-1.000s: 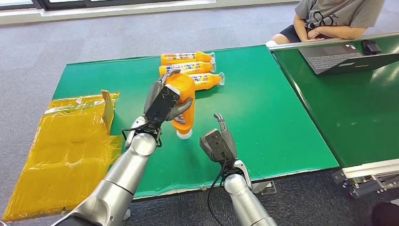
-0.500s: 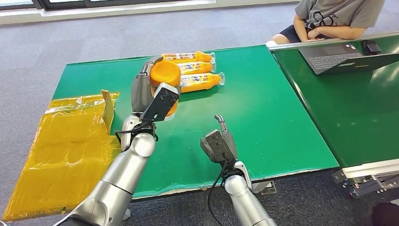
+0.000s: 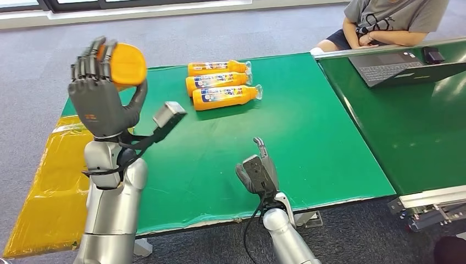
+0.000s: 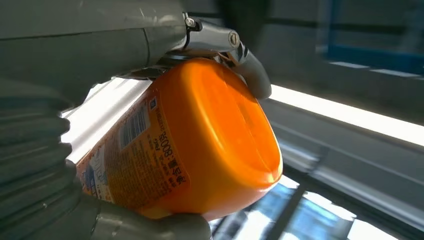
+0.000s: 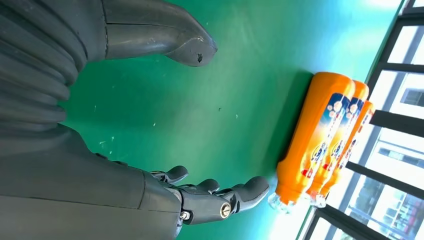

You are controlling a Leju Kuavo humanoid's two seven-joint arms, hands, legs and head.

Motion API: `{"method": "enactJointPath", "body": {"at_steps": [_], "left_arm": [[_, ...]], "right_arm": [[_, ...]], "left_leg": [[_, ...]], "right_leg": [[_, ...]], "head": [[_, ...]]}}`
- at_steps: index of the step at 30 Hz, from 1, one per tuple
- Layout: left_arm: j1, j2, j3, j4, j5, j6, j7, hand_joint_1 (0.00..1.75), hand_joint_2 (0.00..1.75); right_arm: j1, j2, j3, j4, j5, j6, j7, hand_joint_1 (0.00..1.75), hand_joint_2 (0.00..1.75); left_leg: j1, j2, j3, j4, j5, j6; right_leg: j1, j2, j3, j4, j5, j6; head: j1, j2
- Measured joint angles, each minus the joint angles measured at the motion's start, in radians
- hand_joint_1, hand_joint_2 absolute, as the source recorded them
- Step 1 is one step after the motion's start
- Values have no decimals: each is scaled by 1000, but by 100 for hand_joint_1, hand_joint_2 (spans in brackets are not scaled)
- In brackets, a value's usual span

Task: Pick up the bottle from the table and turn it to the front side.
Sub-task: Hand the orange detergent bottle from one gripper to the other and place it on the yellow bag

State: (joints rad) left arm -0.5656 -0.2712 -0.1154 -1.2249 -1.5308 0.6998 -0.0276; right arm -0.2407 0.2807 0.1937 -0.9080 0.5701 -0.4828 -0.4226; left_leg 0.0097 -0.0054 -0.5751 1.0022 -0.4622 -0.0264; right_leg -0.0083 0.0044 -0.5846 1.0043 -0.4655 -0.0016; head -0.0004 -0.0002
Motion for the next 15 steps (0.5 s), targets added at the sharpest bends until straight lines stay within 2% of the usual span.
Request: {"method": "enactJointPath", "body": {"at_steps": [2,3,4,6,9,15], "left_arm": [[-72,62,-126,80,-3,-10,306,175,175],[-112,84,-208,140,-4,-17,421,175,175],[-150,100,-294,207,-4,-25,493,175,175],[-210,123,-447,345,-5,-38,521,175,175],[-276,148,-586,514,-5,-63,487,175,175],[-342,181,-709,689,-4,-113,479,175,175]], "right_arm": [[2,-1,-1,0,-5,-3,0,0,175],[3,-2,-2,-1,-6,-3,0,0,175],[4,-3,-3,-3,-5,-2,1,0,175],[10,-4,-6,-14,-5,0,3,0,175],[29,-6,-13,-37,-4,0,7,0,175],[58,-14,-22,-71,-2,1,14,0,175]], "left_leg": [[0,-1,-1,0,2,0],[0,-3,-2,0,4,1],[0,-5,-3,0,5,2],[0,-5,-3,0,6,2],[-2,7,-3,0,5,2],[-1,8,-4,0,6,2]], "right_leg": [[0,-1,-1,0,2,-1],[0,-4,-1,0,2,0],[0,-6,0,0,3,0],[-1,-5,0,0,4,1],[-3,7,-3,0,8,2],[-3,8,-6,0,9,2]], "head": [[0,0],[0,0],[0,0],[0,0],[0,0],[0,0]]}}
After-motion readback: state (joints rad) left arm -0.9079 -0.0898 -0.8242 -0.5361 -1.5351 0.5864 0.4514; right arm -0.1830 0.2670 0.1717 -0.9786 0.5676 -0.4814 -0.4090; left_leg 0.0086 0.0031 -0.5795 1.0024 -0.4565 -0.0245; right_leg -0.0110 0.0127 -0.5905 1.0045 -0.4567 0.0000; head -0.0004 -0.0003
